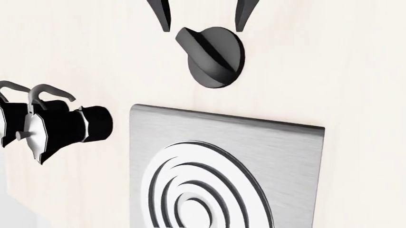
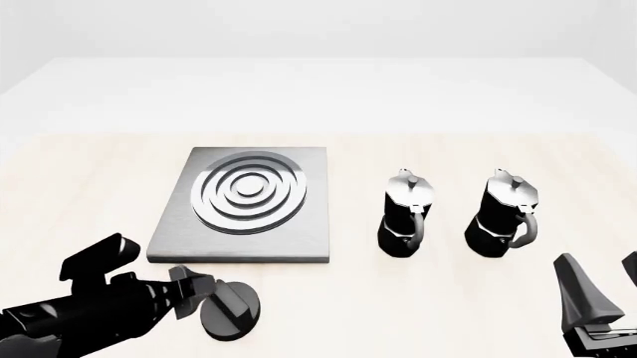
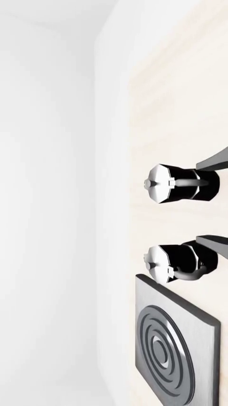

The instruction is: Turn off the stove.

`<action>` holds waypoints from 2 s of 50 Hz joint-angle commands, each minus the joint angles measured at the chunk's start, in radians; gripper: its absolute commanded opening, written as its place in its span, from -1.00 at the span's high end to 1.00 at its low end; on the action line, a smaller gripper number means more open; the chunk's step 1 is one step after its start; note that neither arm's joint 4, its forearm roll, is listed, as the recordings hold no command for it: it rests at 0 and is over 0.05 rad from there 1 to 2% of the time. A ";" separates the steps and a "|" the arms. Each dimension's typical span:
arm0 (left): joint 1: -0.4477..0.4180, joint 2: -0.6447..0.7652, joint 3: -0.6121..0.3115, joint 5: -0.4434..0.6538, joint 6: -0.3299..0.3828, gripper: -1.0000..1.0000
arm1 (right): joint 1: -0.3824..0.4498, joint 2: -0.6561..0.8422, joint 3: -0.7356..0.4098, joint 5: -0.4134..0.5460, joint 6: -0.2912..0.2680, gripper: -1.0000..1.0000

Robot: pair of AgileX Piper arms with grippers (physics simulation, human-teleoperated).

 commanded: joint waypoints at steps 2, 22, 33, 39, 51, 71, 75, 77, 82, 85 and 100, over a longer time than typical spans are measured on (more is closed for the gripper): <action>-0.060 0.047 0.064 -0.085 -0.094 -1.00 | 0.006 0.000 0.000 0.002 0.000 -1.00; -0.090 0.135 0.049 -0.215 -0.154 -1.00 | 0.004 0.000 0.000 0.002 0.000 -1.00; -0.074 0.198 0.041 -0.276 -0.142 -1.00 | 0.004 0.000 0.001 0.003 0.003 -1.00; -0.053 0.246 0.030 -0.309 -0.117 -1.00 | 0.007 0.000 0.001 0.004 0.005 -1.00; -0.038 0.330 0.044 -0.393 -0.109 -1.00 | 0.009 0.000 0.001 0.006 0.004 -1.00; -0.034 0.419 0.060 -0.468 -0.106 -1.00 | 0.008 0.000 0.001 0.005 0.006 -1.00; -0.042 0.429 0.062 -0.482 -0.115 -1.00 | 0.009 0.000 0.001 0.005 0.008 -1.00; -0.040 0.428 0.058 -0.481 -0.117 -1.00 | 0.009 0.000 0.001 0.005 0.008 -1.00; -0.044 0.431 0.048 -0.485 -0.126 -1.00 | 0.010 0.000 0.001 0.006 0.010 -1.00; -0.050 0.436 0.043 -0.490 -0.131 -1.00 | 0.011 0.000 0.001 0.006 0.012 -1.00; -0.066 0.450 -0.007 -0.478 -0.127 -1.00 | 0.010 0.000 0.001 0.007 0.018 -1.00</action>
